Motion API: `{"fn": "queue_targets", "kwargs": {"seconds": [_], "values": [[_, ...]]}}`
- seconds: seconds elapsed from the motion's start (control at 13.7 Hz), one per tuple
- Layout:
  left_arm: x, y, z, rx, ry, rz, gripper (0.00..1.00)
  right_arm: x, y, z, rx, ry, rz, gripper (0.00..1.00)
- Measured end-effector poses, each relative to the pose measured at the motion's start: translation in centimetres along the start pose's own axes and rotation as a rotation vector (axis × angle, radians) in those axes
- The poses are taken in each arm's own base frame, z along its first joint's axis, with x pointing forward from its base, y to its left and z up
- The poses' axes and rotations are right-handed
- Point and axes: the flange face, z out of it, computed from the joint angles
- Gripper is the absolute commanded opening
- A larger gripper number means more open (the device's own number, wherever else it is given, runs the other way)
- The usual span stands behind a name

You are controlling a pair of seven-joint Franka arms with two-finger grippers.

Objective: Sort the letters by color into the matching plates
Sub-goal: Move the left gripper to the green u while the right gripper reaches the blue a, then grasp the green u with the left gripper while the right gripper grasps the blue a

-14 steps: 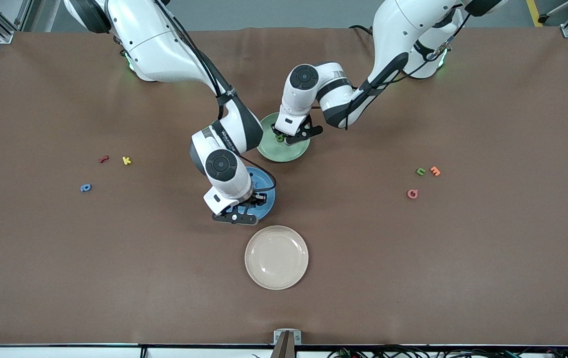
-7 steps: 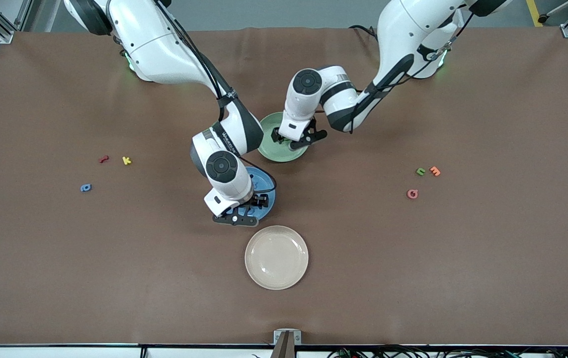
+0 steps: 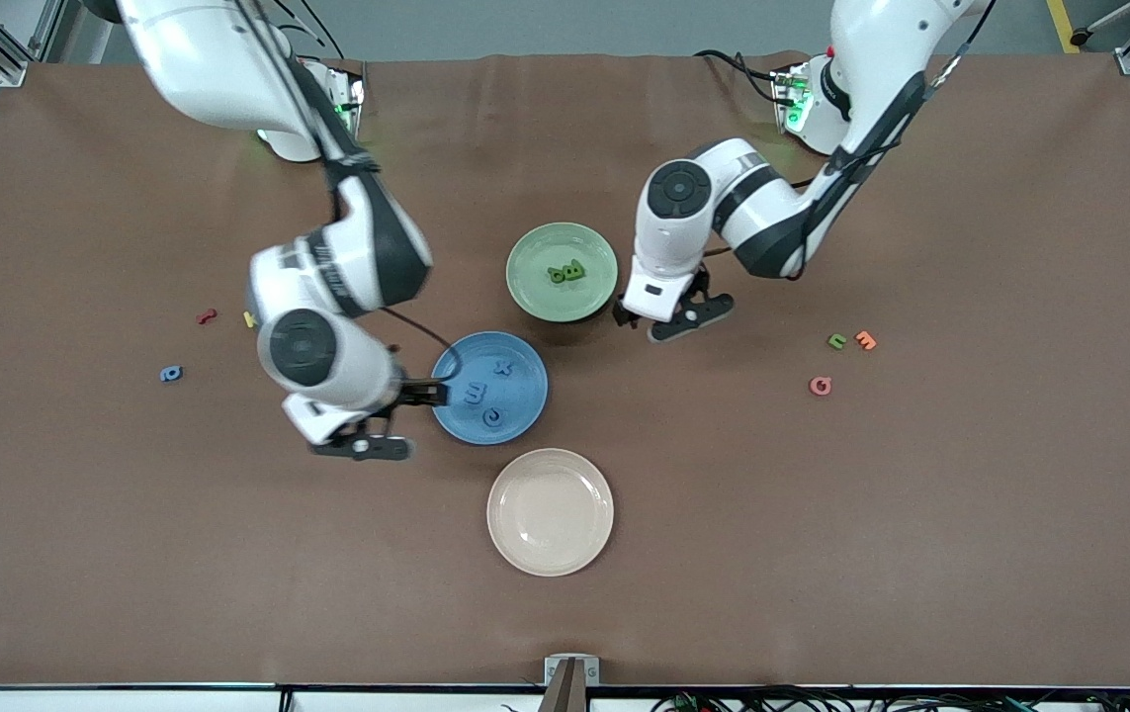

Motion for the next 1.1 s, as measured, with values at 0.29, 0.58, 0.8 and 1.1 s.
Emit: {"fn": "queue_targets", "kwargs": {"seconds": [0.29, 0.58, 0.8, 1.1], "values": [[4.2, -5.5, 0.5, 0.064, 0.011, -0.11, 0.97, 0.5, 13.0, 0.1, -0.021, -0.034, -0.077, 1.0], [8.2, -12.2, 2.9, 0.127, -0.013, -0.259, 0.95, 0.5, 25.4, 2.7, 0.004, 0.005, -0.195, 1.0], [10.4, -16.4, 4.5, 0.099, -0.019, -0.338, 0.9, -0.8, 33.7, 6.1, 0.0, 0.076, -0.264, 1.0], [12.0, -20.8, 6.4, 0.045, -0.014, -0.408, 0.77, -4.0, 38.7, 11.5, -0.021, 0.127, -0.289, 1.0]]}}
